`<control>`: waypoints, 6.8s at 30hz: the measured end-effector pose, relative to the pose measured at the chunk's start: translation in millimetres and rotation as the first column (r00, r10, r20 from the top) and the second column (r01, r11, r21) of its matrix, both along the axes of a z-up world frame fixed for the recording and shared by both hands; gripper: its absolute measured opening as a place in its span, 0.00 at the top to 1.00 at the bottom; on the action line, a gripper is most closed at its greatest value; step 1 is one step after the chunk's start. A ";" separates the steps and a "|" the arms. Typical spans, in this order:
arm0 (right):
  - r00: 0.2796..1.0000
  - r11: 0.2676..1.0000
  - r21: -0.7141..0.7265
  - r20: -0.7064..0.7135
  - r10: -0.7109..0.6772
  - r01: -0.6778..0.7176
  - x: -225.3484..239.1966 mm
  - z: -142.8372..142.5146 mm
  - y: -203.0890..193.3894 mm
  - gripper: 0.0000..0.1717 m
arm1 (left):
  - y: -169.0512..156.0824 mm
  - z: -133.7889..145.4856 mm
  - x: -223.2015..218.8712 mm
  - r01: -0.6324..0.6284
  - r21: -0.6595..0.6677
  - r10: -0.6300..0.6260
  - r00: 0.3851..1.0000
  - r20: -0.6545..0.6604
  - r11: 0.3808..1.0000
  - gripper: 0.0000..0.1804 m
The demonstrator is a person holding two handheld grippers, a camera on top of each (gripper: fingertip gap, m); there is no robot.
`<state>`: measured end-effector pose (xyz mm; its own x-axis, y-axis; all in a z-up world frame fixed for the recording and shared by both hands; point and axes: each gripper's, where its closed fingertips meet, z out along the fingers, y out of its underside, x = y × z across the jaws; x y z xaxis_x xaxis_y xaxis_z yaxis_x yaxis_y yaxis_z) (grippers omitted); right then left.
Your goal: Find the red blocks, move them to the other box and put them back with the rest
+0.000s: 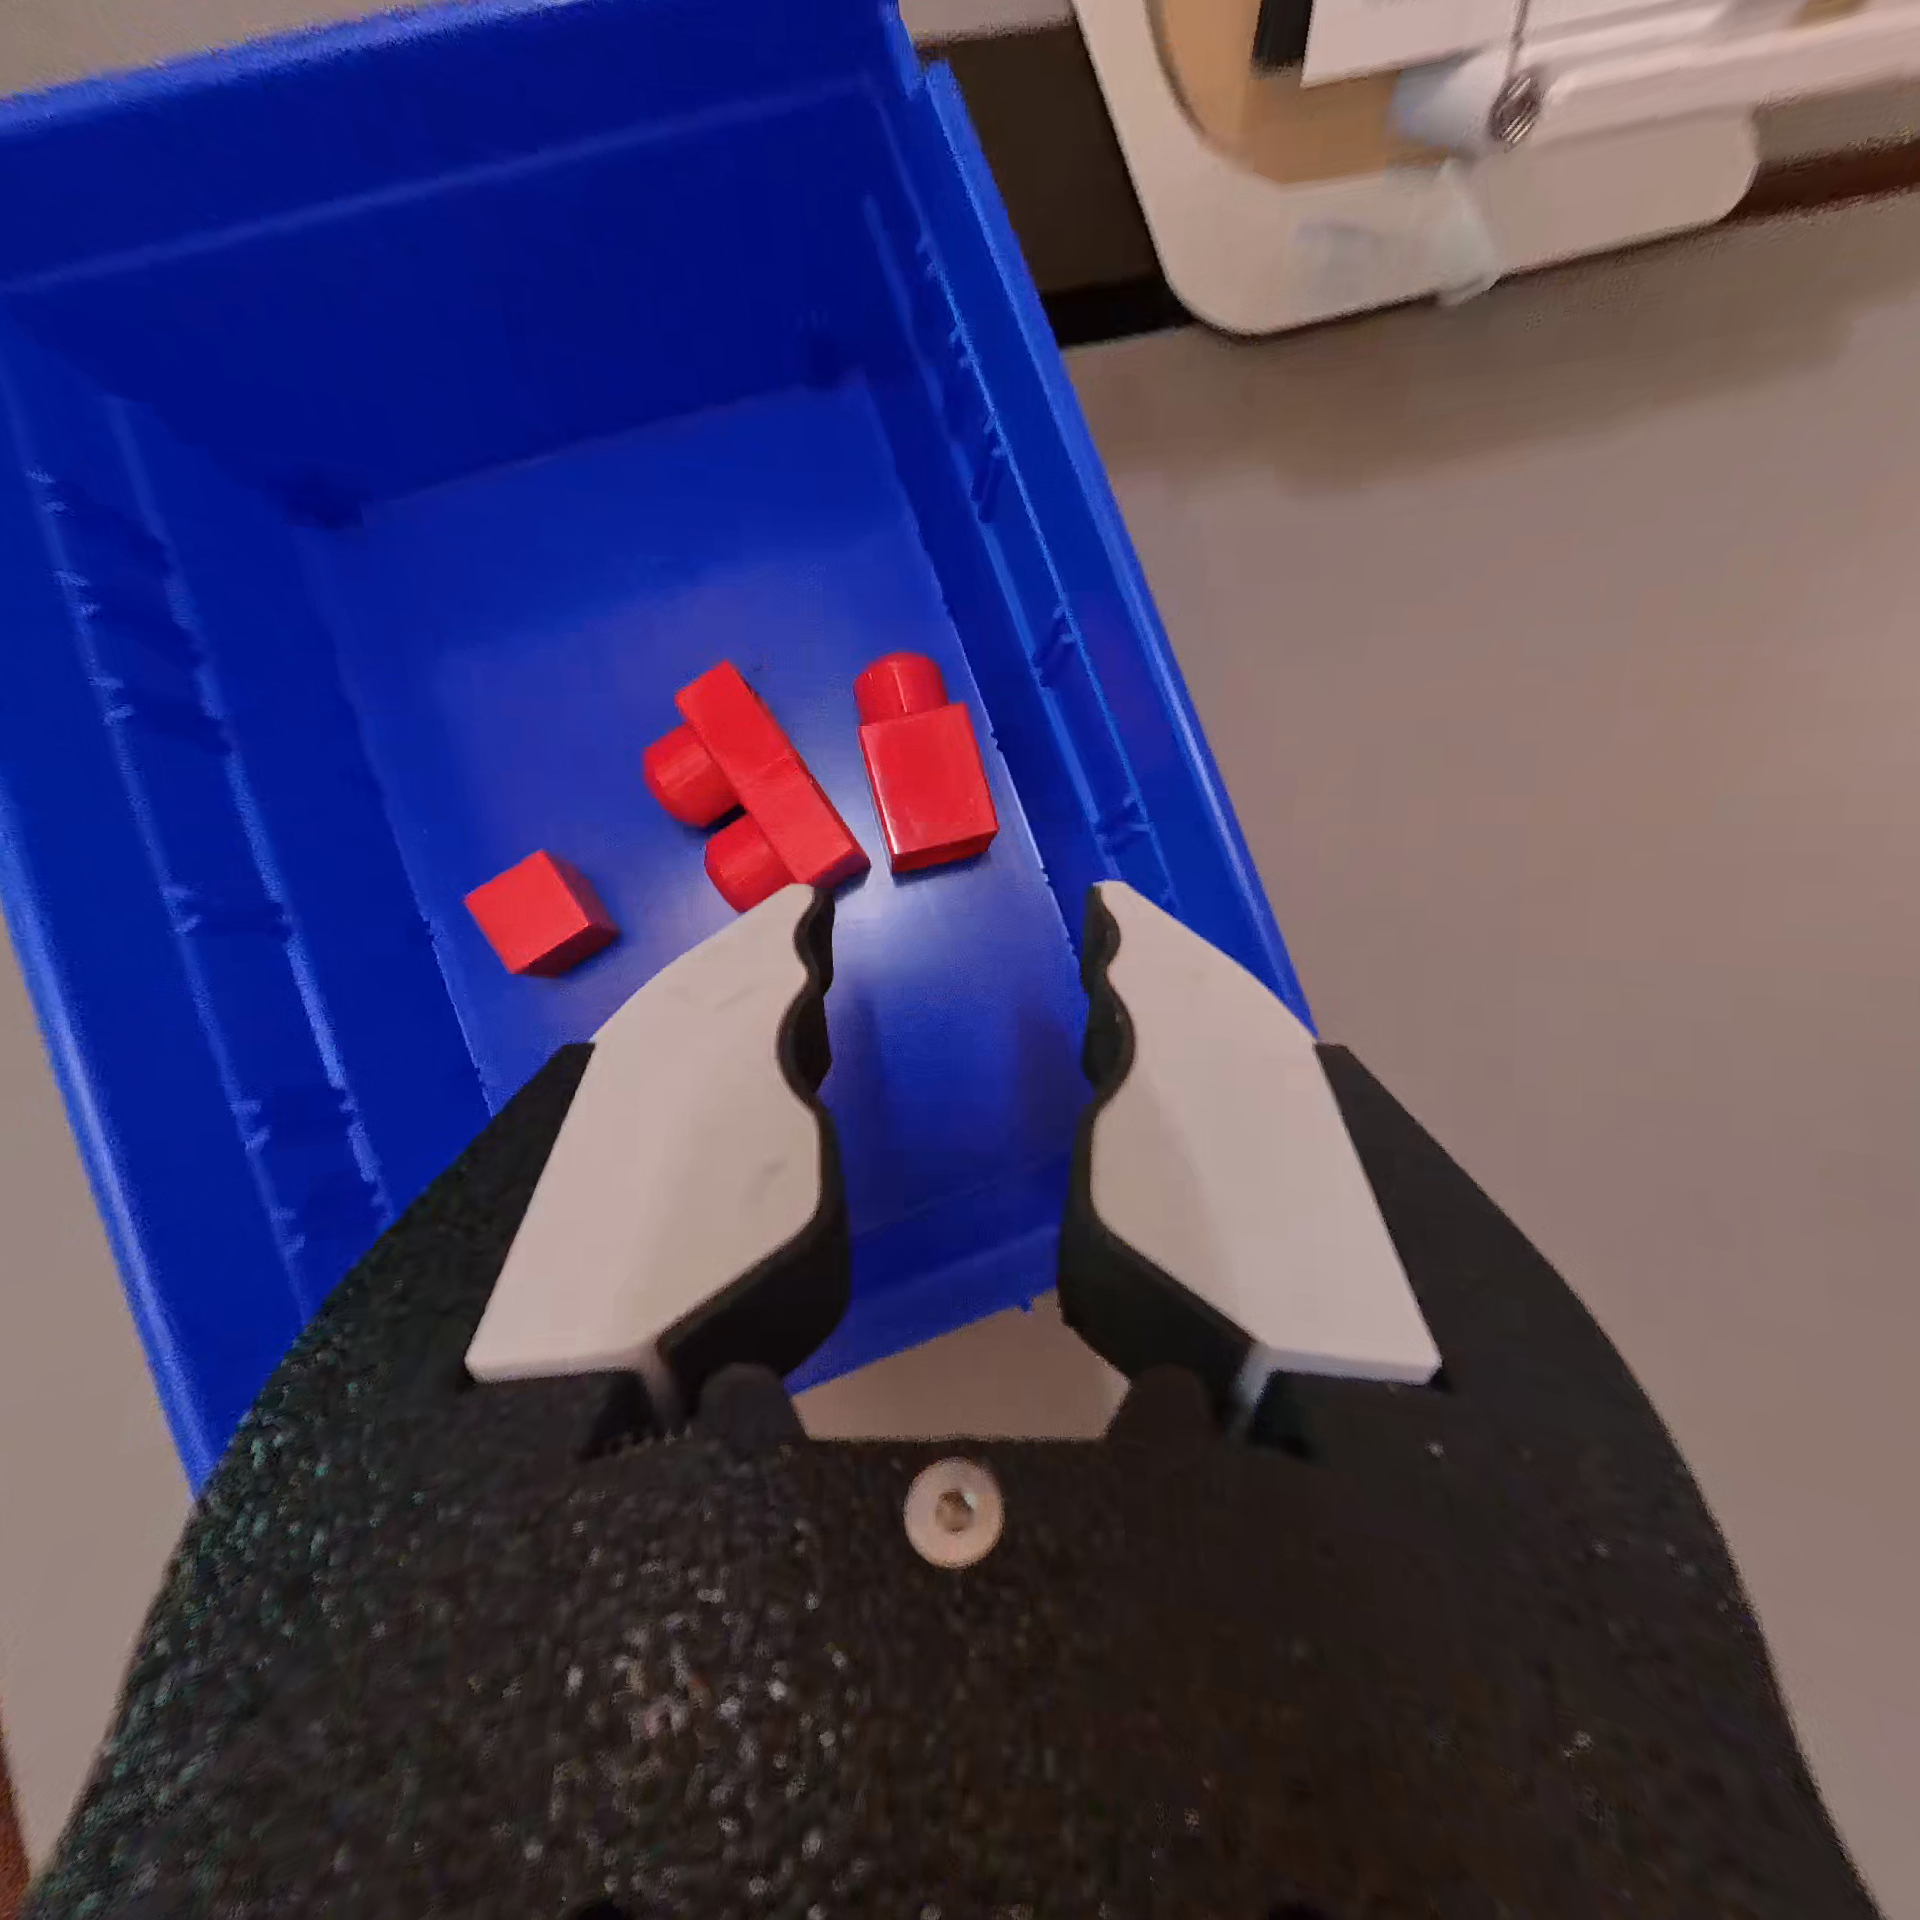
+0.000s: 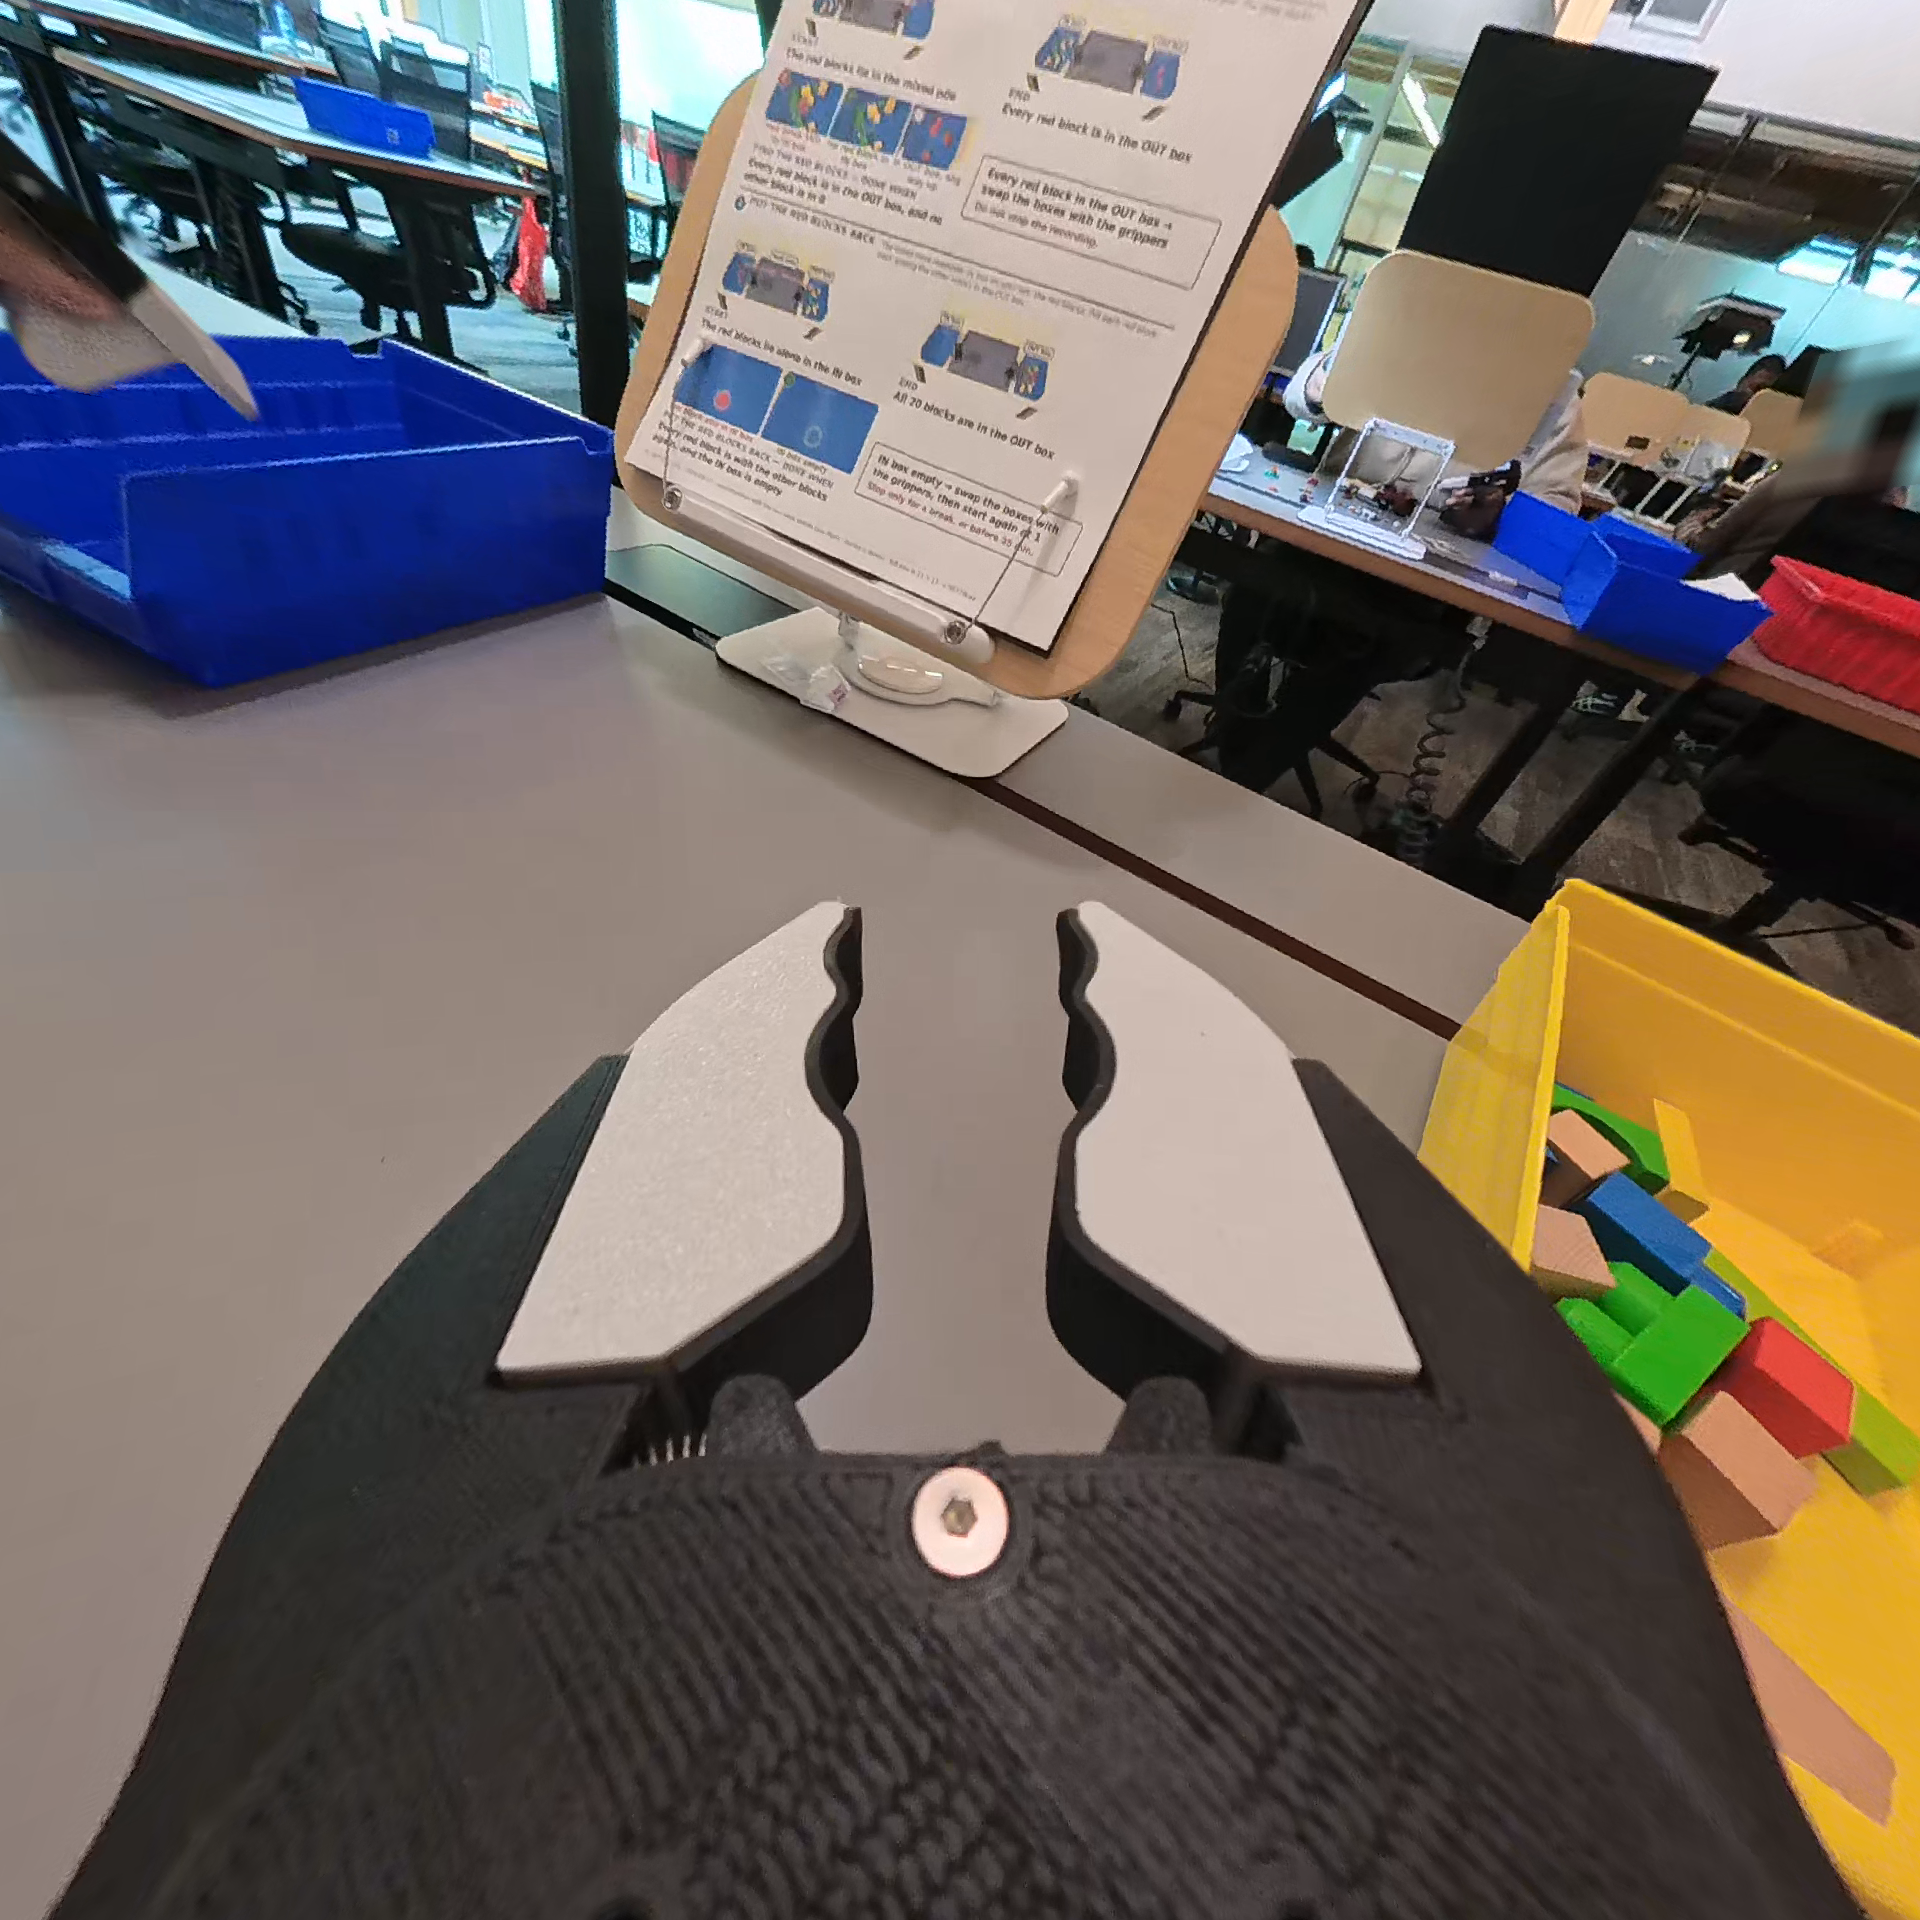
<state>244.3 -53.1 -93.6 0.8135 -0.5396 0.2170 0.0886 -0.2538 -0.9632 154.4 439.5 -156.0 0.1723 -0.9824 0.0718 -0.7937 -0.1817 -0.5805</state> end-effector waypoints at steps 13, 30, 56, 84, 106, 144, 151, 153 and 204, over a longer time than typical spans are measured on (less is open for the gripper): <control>0.999 1.000 -0.003 -0.039 -0.004 0.004 7.8 -10.7 -1.7 0.79 | 7.8 -64.0 37.5 -0.015 -0.049 -0.002 0.947 -0.322 0.999 0.74; 0.998 0.999 0.009 -0.045 -0.034 0.035 6.1 -10.5 -18.7 0.78 | 26.0 -3.9 35.3 0.011 0.105 0.002 0.992 -0.127 0.994 0.81; 0.734 0.678 0.369 0.017 0.679 -0.636 -143.9 42.1 84.6 0.73 | -398.1 85.5 -56.9 0.955 0.140 -0.521 0.017 0.853 0.261 0.81; 0.942 0.973 0.075 -0.275 -0.191 0.219 43.2 10.4 -96.5 0.81 | -362.2 14.3 7.9 0.609 0.387 -0.695 0.418 0.585 0.692 0.73; 0.617 0.632 -0.627 -0.290 -0.732 0.456 164.5 -88.8 -262.8 0.75 | -359.7 -25.6 17.3 0.628 0.394 -0.738 0.518 0.433 0.671 0.75; 0.987 0.978 0.133 -0.028 -0.157 0.159 23.4 22.4 -57.8 0.72 | 39.8 7.1 -34.0 0.246 0.317 -0.222 0.969 -0.110 0.916 0.63; 0.993 0.984 0.133 -0.039 -0.116 0.120 23.6 19.7 -45.6 0.72 | 69.9 -33.7 -32.9 0.709 0.387 -0.452 0.687 -0.569 0.590 0.66; 0.993 0.987 0.116 -0.036 -0.111 0.114 24.2 17.2 -43.5 0.72 | 79.1 -44.7 -31.0 0.768 0.356 -0.457 0.614 -0.643 0.532 0.67; 0.706 0.855 -0.223 0.487 0.513 -0.468 -129.9 11.2 80.8 0.69 | -371.0 59.8 -35.4 0.832 -0.443 -0.557 0.554 0.619 0.335 0.85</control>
